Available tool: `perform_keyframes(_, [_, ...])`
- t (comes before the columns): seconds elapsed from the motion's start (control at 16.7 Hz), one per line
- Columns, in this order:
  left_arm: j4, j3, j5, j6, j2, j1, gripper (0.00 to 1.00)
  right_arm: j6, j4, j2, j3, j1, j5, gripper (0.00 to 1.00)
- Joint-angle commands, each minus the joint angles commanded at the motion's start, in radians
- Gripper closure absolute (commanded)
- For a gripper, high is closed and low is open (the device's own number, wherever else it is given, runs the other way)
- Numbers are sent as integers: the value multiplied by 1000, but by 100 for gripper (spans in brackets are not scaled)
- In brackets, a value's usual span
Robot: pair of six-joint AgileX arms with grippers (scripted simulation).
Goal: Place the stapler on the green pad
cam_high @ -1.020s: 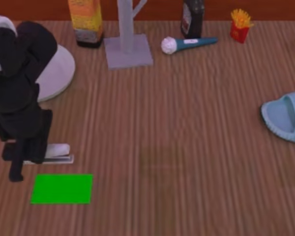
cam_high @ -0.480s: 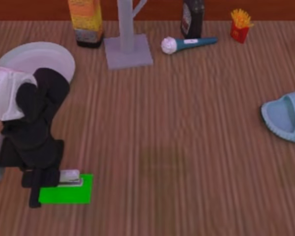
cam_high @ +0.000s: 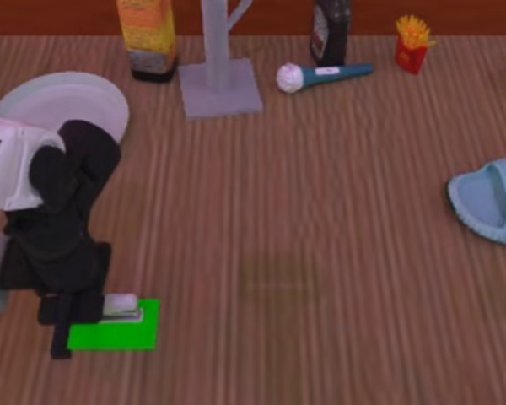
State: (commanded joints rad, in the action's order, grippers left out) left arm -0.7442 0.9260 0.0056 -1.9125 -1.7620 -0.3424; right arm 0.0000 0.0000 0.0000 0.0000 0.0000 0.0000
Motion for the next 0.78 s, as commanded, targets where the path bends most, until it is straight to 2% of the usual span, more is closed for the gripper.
perform_keyframes(0.6, [0,0,0,0,0,0,2,0,0,0,0,0,0,0])
perform_keyframes(0.78, [0,0,0,0,0,0,0,0,0,0,0,0,0,0])
